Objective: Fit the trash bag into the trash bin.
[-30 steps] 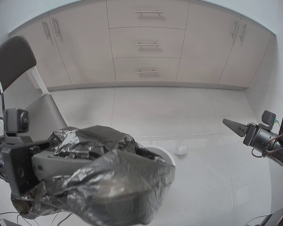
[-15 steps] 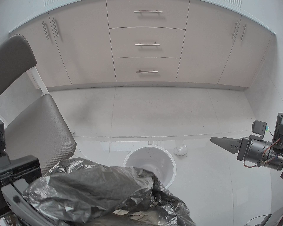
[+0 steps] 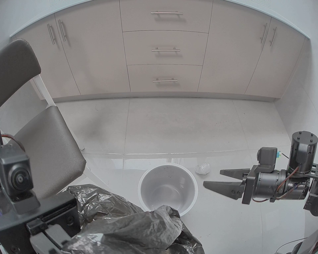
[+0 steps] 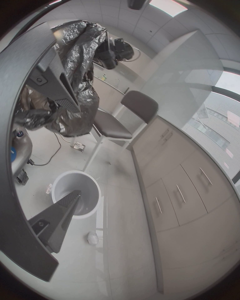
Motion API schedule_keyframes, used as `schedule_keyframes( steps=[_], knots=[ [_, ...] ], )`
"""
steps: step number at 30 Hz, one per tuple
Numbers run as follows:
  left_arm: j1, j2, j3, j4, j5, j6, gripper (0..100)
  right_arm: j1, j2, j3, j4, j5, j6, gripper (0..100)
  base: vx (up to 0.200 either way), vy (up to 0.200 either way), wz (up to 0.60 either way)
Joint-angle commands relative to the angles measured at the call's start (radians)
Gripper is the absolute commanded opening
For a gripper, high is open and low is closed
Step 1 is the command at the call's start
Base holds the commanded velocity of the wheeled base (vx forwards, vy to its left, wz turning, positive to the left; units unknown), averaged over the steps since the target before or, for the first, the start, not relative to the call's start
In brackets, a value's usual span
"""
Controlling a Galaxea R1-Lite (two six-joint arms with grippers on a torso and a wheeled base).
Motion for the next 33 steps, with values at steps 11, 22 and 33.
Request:
schedule_keyframes(
  steps=[11,22,33],
  knots=[
    [0.03,0.1,-0.009,-0.066,0.0,0.006,0,0.188,0.121,0.039,0.0,-0.065,-0.014,100,0.0,0.0,0.0],
    [0.041,0.104,-0.009,-0.068,0.0,0.006,0,0.188,0.072,0.091,-0.005,-0.065,-0.015,100,0.0,0.0,0.0],
    [0.044,0.1,-0.009,-0.068,0.0,0.006,0,0.26,0.146,0.05,-0.007,-0.067,-0.05,100,0.0,0.0,0.0]
  ],
)
